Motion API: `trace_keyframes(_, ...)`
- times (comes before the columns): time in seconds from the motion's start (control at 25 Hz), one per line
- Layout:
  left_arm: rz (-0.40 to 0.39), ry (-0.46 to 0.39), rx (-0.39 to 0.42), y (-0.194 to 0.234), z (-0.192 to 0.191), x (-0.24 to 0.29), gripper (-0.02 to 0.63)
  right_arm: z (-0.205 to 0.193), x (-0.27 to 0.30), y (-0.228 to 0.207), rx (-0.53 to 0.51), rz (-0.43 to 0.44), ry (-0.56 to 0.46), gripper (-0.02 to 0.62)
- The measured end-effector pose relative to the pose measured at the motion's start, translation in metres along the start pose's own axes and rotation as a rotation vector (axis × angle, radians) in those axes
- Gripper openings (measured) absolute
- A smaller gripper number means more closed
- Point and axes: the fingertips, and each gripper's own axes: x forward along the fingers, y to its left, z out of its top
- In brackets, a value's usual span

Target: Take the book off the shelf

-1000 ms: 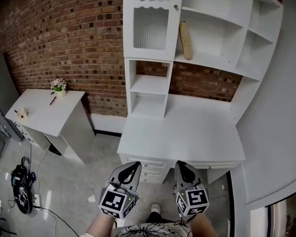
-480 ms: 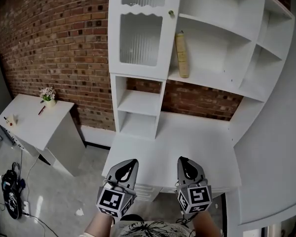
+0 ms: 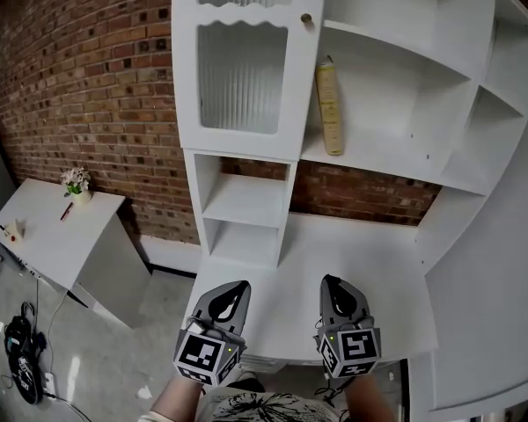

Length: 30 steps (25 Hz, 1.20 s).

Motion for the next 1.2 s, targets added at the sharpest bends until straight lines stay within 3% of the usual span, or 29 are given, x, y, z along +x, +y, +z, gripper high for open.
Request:
trace_keyframes(0.36,-0.032,-0.02,0.015,0.061,0.021,0.082,0.011,0.044,0.097,-0.048,0.006,-0.082,-0.035,0.008)
trace_keyframes(0.8,-0.082,-0.067,0.038,0.102,0.044,0.147,0.011,0.113,0.178,-0.087,-0.039,-0.151,-0.122,0.267)
trace_keyframes(0.92,-0.089,-0.062,0.027,0.109,0.043,0.156,0.011,0.145,0.195,-0.107,-0.061,-0.203,-0.159,0.29)
trace_keyframes(1.2,-0.111,-0.071,0.029,0.121,0.05,0.179,0.011,0.195,0.243,-0.131,-0.083,-0.207,-0.127,0.307)
